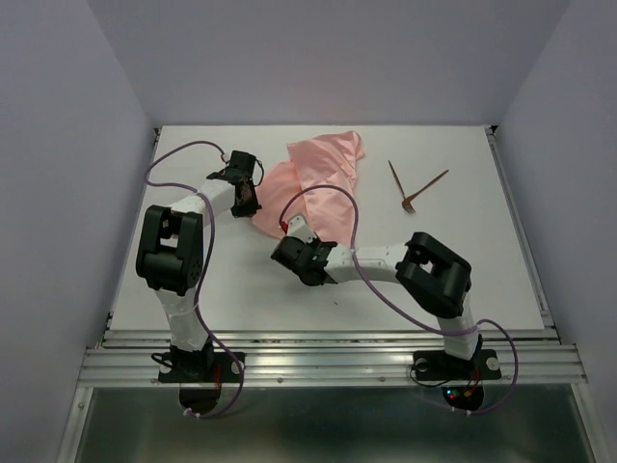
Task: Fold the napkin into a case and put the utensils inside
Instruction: Pick up the crumpled napkin from the center of the board, then flatten out the crumpled napkin at the center of the board.
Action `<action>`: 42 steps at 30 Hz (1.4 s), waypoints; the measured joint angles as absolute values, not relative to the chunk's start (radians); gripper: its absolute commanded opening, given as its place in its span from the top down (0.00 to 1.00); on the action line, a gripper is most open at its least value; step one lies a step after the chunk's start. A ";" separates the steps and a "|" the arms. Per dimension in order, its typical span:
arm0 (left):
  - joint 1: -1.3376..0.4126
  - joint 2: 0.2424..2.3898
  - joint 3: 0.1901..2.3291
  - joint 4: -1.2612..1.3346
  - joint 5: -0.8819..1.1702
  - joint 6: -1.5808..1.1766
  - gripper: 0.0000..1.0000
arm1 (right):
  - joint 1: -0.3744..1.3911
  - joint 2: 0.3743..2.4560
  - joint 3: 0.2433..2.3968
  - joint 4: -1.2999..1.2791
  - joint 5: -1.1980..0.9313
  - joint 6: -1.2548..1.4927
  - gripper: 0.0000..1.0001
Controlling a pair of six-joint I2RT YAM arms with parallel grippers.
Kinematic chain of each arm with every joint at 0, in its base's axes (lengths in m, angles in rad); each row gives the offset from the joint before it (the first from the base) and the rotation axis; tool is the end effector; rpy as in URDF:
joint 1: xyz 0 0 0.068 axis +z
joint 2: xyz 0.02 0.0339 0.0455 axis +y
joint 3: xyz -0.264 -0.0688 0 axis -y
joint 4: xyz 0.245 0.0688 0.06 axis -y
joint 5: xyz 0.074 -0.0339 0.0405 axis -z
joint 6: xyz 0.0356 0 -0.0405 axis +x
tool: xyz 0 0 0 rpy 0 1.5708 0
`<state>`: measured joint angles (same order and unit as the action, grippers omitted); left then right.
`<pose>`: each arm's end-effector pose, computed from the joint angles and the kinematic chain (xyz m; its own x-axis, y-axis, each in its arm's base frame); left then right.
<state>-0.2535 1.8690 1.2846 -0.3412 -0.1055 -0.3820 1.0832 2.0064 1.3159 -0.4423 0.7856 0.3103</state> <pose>0.3889 -0.0969 0.1933 -0.7878 -0.1788 -0.5894 -0.1138 0.9827 -0.1461 0.2099 0.3421 0.1532 -0.5518 -0.5798 -0.5994 -0.3314 0.8120 -0.4804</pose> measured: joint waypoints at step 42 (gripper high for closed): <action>-0.089 1.342 2.152 -0.511 0.060 -0.389 1.00 | 0.537 1.290 1.834 -0.400 0.219 0.375 0.99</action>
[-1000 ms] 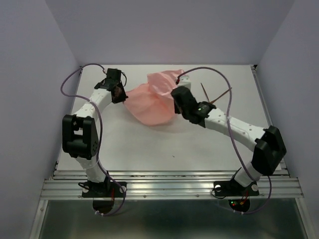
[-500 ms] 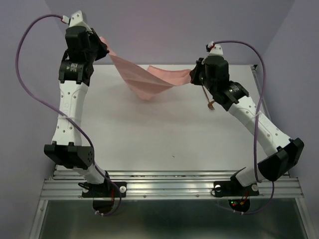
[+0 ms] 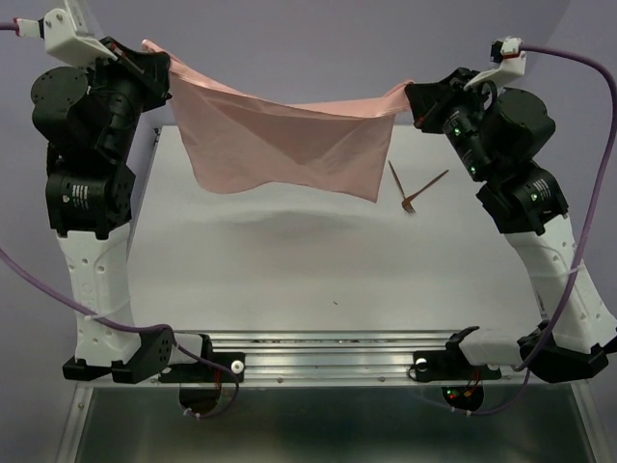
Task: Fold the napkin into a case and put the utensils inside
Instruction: Flatten out the crumpled napkin at the center of the board.
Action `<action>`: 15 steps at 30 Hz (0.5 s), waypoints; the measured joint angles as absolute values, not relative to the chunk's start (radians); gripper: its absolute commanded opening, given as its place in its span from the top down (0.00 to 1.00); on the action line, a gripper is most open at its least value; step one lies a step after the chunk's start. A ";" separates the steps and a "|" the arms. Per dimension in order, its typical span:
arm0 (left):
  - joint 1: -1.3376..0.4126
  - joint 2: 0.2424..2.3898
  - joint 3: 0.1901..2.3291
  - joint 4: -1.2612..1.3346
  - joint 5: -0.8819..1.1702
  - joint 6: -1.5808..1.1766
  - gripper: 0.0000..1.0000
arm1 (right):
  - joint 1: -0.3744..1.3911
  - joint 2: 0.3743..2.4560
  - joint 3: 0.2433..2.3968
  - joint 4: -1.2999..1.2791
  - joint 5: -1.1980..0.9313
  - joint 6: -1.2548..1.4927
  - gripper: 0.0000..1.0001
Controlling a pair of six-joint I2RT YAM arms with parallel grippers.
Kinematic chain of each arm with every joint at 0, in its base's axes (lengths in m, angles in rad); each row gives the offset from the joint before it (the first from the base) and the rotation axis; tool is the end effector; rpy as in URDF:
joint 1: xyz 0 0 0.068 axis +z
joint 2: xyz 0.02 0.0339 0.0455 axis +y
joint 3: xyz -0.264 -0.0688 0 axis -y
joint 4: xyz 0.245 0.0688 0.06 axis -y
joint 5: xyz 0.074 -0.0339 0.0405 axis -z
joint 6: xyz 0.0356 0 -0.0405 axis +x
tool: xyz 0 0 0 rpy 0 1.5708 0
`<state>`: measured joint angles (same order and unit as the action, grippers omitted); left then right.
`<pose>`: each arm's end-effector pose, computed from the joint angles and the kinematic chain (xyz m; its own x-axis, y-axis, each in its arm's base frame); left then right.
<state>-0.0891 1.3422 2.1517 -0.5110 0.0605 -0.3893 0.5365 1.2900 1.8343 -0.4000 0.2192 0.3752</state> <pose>0.1895 -0.0191 0.6216 0.2154 -0.3996 -0.8910 0.2466 0.9051 -0.3463 0.2042 0.1124 0.5610 -0.0001 0.4161 -0.9093 -0.3374 0.8560 0.3917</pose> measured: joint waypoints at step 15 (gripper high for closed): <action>-0.089 1.109 1.898 -0.484 0.082 -0.447 1.00 | 0.537 1.102 1.784 -0.527 0.103 0.486 0.99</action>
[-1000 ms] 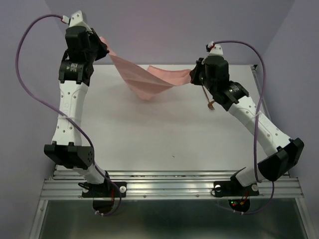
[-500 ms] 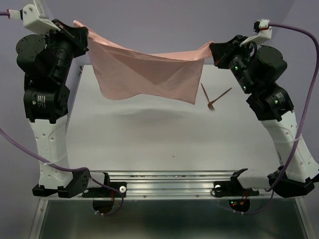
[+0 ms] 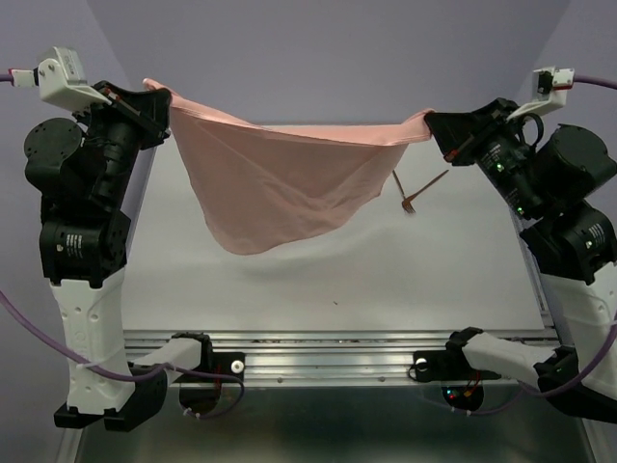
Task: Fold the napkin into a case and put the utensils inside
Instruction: Flatten out the crumpled napkin at the center of the board.
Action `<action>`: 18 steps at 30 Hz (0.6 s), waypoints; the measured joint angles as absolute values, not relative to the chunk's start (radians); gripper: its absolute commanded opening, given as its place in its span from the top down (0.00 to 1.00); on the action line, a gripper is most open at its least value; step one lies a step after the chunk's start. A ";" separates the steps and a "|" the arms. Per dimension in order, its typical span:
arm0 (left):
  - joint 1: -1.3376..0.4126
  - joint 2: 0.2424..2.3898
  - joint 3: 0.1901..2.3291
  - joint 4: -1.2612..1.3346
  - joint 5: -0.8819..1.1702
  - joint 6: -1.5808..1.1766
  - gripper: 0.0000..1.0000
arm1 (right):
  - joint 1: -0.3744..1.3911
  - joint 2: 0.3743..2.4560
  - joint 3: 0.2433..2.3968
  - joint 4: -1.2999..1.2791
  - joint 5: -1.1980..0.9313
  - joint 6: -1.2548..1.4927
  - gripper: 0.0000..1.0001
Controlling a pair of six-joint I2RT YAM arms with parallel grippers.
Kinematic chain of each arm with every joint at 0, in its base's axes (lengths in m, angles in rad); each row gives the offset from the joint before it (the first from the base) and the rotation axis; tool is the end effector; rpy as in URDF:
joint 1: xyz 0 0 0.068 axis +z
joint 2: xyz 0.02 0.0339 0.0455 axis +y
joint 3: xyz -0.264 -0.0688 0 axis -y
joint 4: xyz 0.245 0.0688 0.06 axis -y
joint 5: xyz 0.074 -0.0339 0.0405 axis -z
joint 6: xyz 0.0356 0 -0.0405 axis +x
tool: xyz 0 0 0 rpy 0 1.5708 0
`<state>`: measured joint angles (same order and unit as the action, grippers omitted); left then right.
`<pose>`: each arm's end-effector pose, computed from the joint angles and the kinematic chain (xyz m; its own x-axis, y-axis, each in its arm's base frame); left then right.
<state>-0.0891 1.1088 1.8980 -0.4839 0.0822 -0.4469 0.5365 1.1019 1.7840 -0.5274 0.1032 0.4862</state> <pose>0.1359 -0.0151 0.5989 0.1979 -0.4501 -0.8708 0.2797 0.8773 -0.3899 0.1404 0.0792 0.5669 -0.0796 0.4934 -0.8661 -0.4340 0.7651 0.4757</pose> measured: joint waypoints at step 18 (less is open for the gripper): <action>-0.091 0.985 1.901 -0.505 0.085 -0.459 1.00 | 0.538 0.955 1.671 -0.516 0.195 0.595 0.99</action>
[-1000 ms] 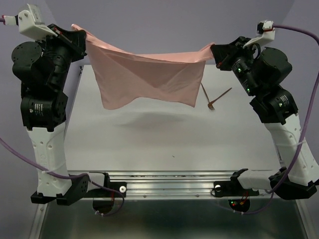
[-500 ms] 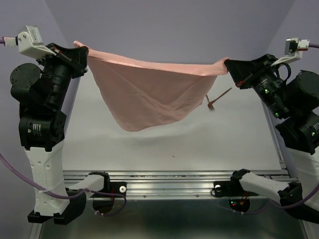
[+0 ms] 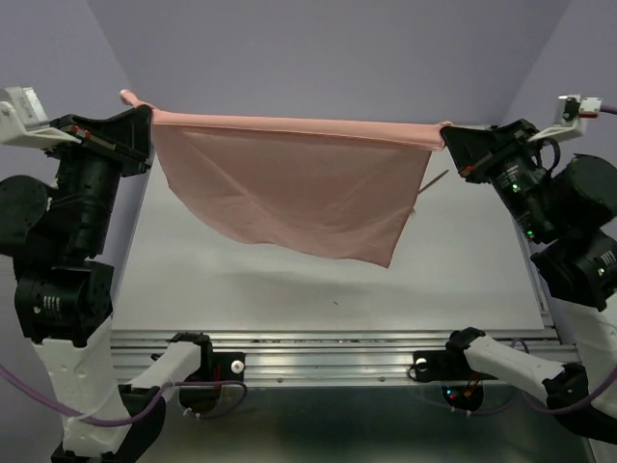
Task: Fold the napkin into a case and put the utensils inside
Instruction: Flatten out the crumpled napkin at the center of the board, then fold and flatten the napkin at the center of the board.
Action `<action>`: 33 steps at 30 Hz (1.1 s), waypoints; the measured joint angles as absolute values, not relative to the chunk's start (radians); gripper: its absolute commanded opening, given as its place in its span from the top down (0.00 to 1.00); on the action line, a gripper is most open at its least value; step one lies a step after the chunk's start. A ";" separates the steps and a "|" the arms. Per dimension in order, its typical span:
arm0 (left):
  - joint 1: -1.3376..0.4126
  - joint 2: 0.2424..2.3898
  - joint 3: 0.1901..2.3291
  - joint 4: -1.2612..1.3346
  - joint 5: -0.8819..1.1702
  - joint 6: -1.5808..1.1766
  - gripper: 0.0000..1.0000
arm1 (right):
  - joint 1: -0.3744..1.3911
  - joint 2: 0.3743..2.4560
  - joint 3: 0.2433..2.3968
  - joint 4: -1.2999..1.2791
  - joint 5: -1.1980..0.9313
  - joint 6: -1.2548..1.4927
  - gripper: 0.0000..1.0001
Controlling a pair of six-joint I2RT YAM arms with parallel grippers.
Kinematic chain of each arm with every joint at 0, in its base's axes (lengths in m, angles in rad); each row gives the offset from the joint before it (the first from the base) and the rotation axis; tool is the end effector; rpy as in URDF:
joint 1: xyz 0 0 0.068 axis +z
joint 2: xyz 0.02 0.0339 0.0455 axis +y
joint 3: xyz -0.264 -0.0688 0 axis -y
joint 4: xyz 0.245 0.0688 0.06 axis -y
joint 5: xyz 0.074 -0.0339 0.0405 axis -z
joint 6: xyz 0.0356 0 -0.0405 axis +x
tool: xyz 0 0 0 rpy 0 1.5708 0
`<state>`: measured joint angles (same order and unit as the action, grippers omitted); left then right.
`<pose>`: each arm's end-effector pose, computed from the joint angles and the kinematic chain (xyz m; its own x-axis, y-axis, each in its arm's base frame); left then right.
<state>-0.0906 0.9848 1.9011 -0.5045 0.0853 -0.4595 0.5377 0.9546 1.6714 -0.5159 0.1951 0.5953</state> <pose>0.0753 -0.0099 0.6082 0.2828 -0.4694 -0.8365 0.3273 0.8670 -0.3759 0.1061 0.0552 0.5569 -0.0484 0.6117 -0.7896 -0.3770 0.7209 0.5815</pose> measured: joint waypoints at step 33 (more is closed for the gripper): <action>-0.041 2.030 1.759 -0.275 0.058 -0.454 1.00 | 0.260 2.121 1.905 -0.389 0.099 0.470 0.99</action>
<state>-0.0406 2.0296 1.7592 -0.2749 0.0578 -0.4538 0.2596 2.1208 1.9045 -0.3885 0.0994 0.4702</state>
